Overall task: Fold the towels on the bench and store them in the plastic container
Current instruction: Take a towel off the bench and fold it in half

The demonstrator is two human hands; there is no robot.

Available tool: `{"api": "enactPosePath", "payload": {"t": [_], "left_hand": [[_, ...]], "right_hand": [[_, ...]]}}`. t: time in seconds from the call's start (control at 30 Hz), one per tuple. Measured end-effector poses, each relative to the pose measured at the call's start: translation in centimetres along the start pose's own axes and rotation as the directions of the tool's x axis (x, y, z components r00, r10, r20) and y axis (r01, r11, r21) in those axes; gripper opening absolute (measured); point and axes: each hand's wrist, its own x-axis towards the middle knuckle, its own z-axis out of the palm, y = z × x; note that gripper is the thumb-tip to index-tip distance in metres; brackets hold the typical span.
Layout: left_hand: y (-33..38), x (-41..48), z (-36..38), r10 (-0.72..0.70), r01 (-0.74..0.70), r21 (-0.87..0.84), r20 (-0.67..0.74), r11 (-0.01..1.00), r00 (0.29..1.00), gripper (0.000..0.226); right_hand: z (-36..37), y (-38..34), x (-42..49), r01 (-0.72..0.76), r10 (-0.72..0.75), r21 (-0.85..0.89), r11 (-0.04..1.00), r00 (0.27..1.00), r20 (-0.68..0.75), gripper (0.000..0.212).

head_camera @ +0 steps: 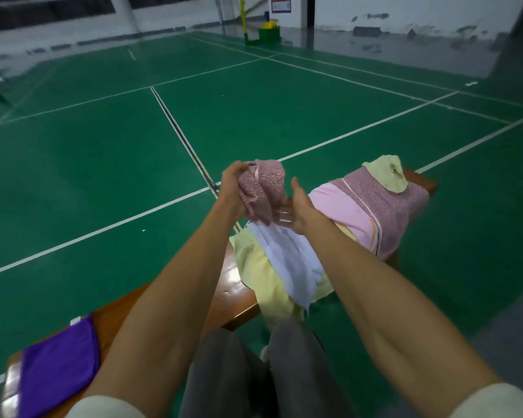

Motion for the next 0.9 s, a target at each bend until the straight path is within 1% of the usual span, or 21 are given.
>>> {"api": "enactPosePath", "payload": {"t": [0.03, 0.07, 0.1, 0.13, 0.17, 0.2, 0.23, 0.27, 0.3, 0.33, 0.4, 0.47, 0.5, 0.57, 0.63, 0.7, 0.8, 0.83, 0.87, 0.9], "left_hand": [[0.4, -0.1, -0.5, -0.012, 0.011, 0.011, 0.024, 1.000, 1.000, 0.047], [0.5, 0.1, -1.2, -0.032, 0.031, 0.023, 0.028, 0.999, 0.999, 0.069], [0.6, 0.0, -1.9, -0.045, 0.045, 0.048, -0.002, 0.998, 0.999, 0.083], [0.6, 0.5, -2.9, -0.055, 0.058, 0.067, -0.052, 0.996, 0.997, 0.085], [0.8, 0.5, -4.0, -0.060, 0.071, 0.098, -0.117, 0.993, 0.991, 0.075], [1.2, 0.4, -5.3, -0.053, 0.080, 0.153, -0.175, 0.985, 0.983, 0.059], [1.5, 0.2, -6.7, -0.044, 0.096, 0.235, -0.216, 0.967, 0.975, 0.041], [1.9, -0.1, -8.2, -0.033, 0.109, 0.311, -0.240, 0.944, 0.970, 0.029], [2.4, -0.7, -9.4, -0.023, 0.120, 0.362, -0.261, 0.925, 0.965, 0.023], [3.0, -1.0, -10.6, -0.012, 0.122, 0.372, -0.285, 0.920, 0.959, 0.018], [4.5, -2.0, -12.0, 0.034, 0.068, 0.297, -0.323, 0.952, 0.946, 0.012], [6.2, -2.6, -12.5, 0.110, -0.063, 0.136, -0.367, 0.989, 0.924, 0.014], [7.0, -3.0, -12.6, 0.156, -0.139, 0.071, -0.388, 0.988, 0.908, 0.016], [8.0, -3.2, -13.3, 0.243, -0.252, 0.039, -0.441, 0.967, 0.864, 0.018], [8.2, -4.1, -14.0, 0.252, -0.265, 0.042, -0.480, 0.963, 0.840, 0.019], [8.2, -4.9, -14.8, 0.220, -0.241, 0.014, -0.465, 0.970, 0.857, 0.026], [9.0, -5.4, -16.2, 0.173, -0.212, -0.050, -0.417, 0.976, 0.892, 0.056], [9.4, -5.7, -16.4, 0.156, -0.197, -0.061, -0.406, 0.978, 0.900, 0.057], [9.7, -5.9, -16.6, 0.154, -0.199, -0.069, -0.414, 0.978, 0.897, 0.049], [10.0, -6.5, -16.4, 0.149, -0.202, -0.079, -0.434, 0.976, 0.889, 0.035]], "right_hand": [[1.1, -0.5, 0.2, 0.002, -0.007, 0.083, 0.997, 0.998, 0.060, 0.081], [2.3, -1.2, 0.0, 0.001, -0.013, 0.112, 0.994, 0.994, 0.107, 0.077], [3.6, -1.8, -0.1, 0.014, -0.026, 0.090, 0.996, 0.991, 0.128, 0.068], [4.8, -2.4, -0.1, 0.046, -0.050, 0.033, 0.998, 0.992, 0.113, 0.056], [5.8, -2.9, -0.2, 0.095, -0.092, -0.040, 0.995, 0.994, 0.064, 0.044], [6.7, -3.4, -0.3, 0.152, -0.152, -0.095, 0.984, 0.988, 0.011, 0.033], [7.4, -3.9, -0.4, 0.216, -0.219, -0.121, 0.969, 0.976, -0.012, 0.023], [8.0, -4.5, -0.4, 0.269, -0.273, -0.124, 0.955, 0.962, -0.017, 0.018], [8.6, -5.0, -0.3, 0.309, -0.312, -0.123, 0.943, 0.950, -0.004, 0.016], [9.2, -5.4, -0.1, 0.332, -0.332, -0.118, 0.936, 0.943, 0.026, 0.015], [10.5, -6.1, 0.1, 0.366, -0.361, -0.087, 0.926, 0.930, 0.067, 0.014], [11.6, -6.7, -0.5, 0.405, -0.405, -0.013, 0.914, 0.914, 0.042, 0.015], [12.1, -6.8, -0.9, 0.416, -0.418, 0.043, 0.908, 0.908, 0.032, 0.021], [12.9, -6.2, -0.9, 0.385, -0.393, 0.160, 0.909, 0.919, 0.022, 0.026], [13.0, -4.2, -0.2, 0.289, -0.307, 0.212, 0.934, 0.950, 0.055, 0.022], [13.0, -2.5, -0.1, 0.171, -0.196, 0.184, 0.968, 0.972, 0.128, 0.017], [13.6, -2.2, -0.4, 0.060, -0.097, 0.169, 0.984, 0.970, 0.223, 0.017], [14.1, -2.5, -0.6, 0.055, -0.092, 0.152, 0.987, 0.966, 0.242, 0.022], [14.6, -2.8, -0.6, 0.065, -0.093, 0.115, 0.991, 0.961, 0.261, 0.029], [15.1, -3.1, -0.6, 0.072, -0.078, 0.034, 0.997, 0.966, 0.245, 0.032]]}}
